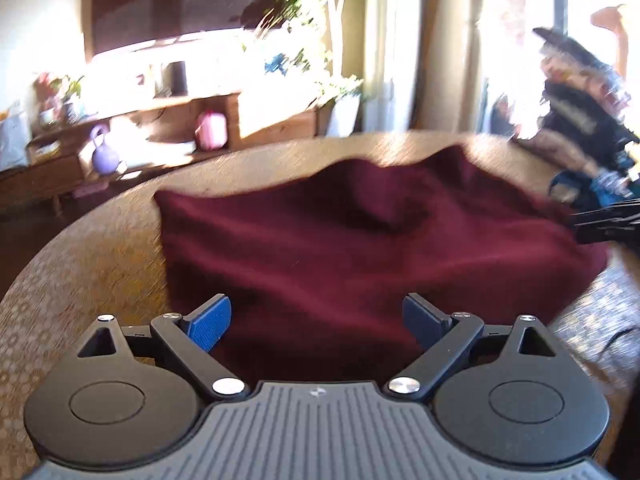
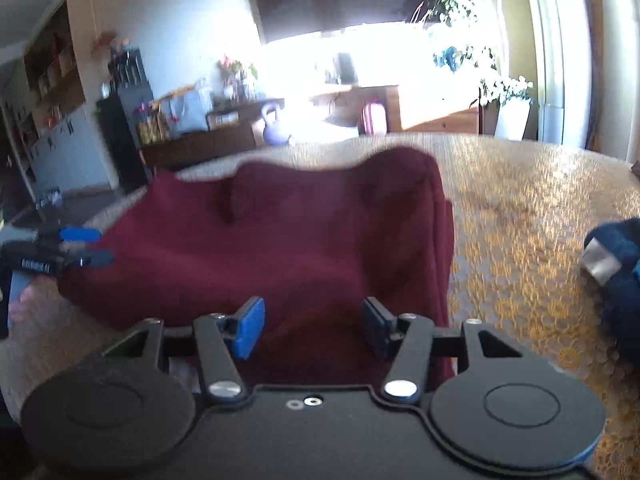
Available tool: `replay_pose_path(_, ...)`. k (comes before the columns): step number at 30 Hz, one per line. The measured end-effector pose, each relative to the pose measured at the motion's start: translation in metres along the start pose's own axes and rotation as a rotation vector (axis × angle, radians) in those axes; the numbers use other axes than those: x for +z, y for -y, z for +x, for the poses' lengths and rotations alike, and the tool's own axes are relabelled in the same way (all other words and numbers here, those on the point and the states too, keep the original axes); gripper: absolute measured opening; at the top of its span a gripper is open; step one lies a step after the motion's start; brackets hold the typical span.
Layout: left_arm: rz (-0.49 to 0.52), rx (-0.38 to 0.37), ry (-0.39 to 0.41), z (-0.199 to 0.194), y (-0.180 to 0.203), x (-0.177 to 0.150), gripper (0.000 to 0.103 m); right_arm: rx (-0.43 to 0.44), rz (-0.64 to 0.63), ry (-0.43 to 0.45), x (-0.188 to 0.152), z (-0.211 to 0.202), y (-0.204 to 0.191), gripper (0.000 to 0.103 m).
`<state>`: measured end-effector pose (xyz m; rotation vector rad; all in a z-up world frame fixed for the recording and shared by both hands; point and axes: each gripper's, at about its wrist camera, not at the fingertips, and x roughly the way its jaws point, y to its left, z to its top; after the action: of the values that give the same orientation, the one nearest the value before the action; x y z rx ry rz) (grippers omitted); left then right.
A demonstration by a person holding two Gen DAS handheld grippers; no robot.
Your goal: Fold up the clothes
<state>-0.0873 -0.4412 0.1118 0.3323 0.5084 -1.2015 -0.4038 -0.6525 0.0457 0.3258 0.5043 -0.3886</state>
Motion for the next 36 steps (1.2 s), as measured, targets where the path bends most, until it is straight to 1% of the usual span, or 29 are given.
replay_pose_path(3, 0.058, -0.033, 0.005, -0.003, 0.020, 0.002, 0.093, 0.022, -0.088, 0.055, 0.011, 0.010, -0.031, 0.103)
replay_pose_path(4, 0.070, -0.033, -0.017, 0.001, 0.023, -0.001, 0.093, 0.041, -0.102, 0.059, 0.014, 0.019, -0.043, 0.103)
replay_pose_path(6, 0.059, -0.030, -0.076, 0.011, 0.024, -0.011, 0.093, 0.080, -0.119, 0.057, 0.018, 0.038, -0.064, 0.103)
replay_pose_path(7, 0.046, -0.032, -0.090, 0.012, 0.023, -0.017, 0.093, 0.092, -0.127, 0.051, 0.021, 0.047, -0.073, 0.103)
replay_pose_path(9, 0.034, -0.040, -0.089, 0.010, 0.019, -0.025, 0.094, 0.117, -0.144, 0.040, 0.025, 0.067, -0.090, 0.103)
replay_pose_path(12, 0.065, -0.041, -0.096, 0.006, 0.021, -0.033, 0.095, 0.141, -0.157, 0.012, 0.034, 0.091, -0.106, 0.103)
replay_pose_path(16, 0.105, -0.043, -0.096, 0.002, 0.024, -0.040, 0.096, 0.111, -0.181, -0.046, 0.038, 0.115, -0.107, 0.103)
replay_pose_path(20, 0.093, -0.064, -0.087, 0.002, 0.019, -0.041, 0.098, 0.083, -0.142, -0.119, 0.028, 0.129, -0.096, 0.103)
replay_pose_path(21, 0.091, -0.071, -0.087, 0.003, 0.018, -0.042, 0.099, 0.083, -0.128, -0.149, 0.023, 0.133, -0.092, 0.103)
replay_pose_path(23, 0.102, -0.081, -0.090, 0.003, 0.017, -0.042, 0.099, 0.108, -0.087, -0.146, 0.018, 0.135, -0.084, 0.103)
replay_pose_path(25, 0.110, -0.084, -0.099, 0.001, 0.016, -0.040, 0.099, 0.123, -0.073, -0.181, 0.026, 0.136, -0.081, 0.103)
replay_pose_path(26, 0.103, -0.084, -0.101, -0.001, 0.016, -0.037, 0.099, 0.128, -0.074, -0.195, 0.034, 0.135, -0.081, 0.103)
replay_pose_path(27, 0.090, -0.087, -0.098, -0.004, 0.015, -0.034, 0.099, 0.134, -0.077, -0.180, 0.042, 0.131, -0.079, 0.103)
replay_pose_path(29, 0.056, -0.117, -0.056, -0.010, 0.009, -0.019, 0.099, 0.119, -0.083, -0.125, 0.058, 0.128, -0.075, 0.103)
replay_pose_path(31, 0.068, -0.130, -0.020, -0.007, 0.005, 0.005, 0.099, 0.088, -0.077, -0.129, 0.072, 0.134, -0.067, 0.103)
replay_pose_path(34, 0.114, -0.126, -0.005, 0.019, -0.006, 0.038, 0.099, 0.070, -0.075, -0.136, 0.090, 0.141, -0.056, 0.103)
replay_pose_path(36, 0.113, -0.108, -0.041, 0.047, -0.019, 0.051, 0.099, 0.049, -0.118, -0.155, 0.095, 0.149, -0.054, 0.103)
